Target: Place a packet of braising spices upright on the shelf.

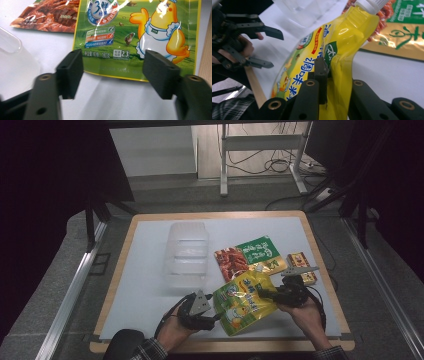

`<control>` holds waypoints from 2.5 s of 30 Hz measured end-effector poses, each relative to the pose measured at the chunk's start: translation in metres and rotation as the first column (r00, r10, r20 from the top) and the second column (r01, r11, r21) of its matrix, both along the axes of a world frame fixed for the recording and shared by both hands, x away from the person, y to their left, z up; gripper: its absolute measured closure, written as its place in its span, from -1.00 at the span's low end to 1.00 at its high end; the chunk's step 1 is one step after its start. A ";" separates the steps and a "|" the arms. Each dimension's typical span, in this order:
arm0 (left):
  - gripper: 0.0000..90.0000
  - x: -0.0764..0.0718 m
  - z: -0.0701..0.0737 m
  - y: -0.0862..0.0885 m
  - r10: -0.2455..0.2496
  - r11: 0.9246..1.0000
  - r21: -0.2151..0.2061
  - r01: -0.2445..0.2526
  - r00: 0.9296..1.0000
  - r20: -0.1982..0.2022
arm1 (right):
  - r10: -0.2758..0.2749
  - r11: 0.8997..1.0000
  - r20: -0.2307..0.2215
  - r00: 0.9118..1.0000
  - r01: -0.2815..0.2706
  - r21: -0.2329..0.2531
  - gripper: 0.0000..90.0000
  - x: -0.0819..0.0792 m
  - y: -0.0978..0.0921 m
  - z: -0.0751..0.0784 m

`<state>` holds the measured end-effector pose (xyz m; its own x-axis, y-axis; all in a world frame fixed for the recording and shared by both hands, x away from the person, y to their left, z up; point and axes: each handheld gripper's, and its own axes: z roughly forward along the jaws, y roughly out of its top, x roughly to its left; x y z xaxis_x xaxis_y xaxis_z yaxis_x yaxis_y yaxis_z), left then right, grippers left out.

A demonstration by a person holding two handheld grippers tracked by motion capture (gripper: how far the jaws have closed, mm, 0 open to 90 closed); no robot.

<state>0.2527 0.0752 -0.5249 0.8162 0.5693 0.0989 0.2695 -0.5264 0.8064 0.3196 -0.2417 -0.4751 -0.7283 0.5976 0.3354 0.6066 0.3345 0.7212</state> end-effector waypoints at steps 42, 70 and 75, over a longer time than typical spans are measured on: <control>-0.87 -0.010 0.007 0.021 0.033 0.999 -0.032 -0.031 0.998 0.061 | 0.058 0.996 0.155 0.986 -0.068 0.059 0.96 0.018 0.014 0.082; -0.94 -0.008 0.006 0.032 0.082 0.997 0.003 -0.083 0.994 0.075 | 0.044 0.996 0.205 0.978 -0.059 0.066 0.97 0.058 0.034 0.107; -0.94 -0.009 0.006 0.033 0.075 0.997 0.014 -0.076 0.994 0.074 | 0.041 0.997 0.222 0.974 -0.055 0.055 0.96 0.066 0.041 0.112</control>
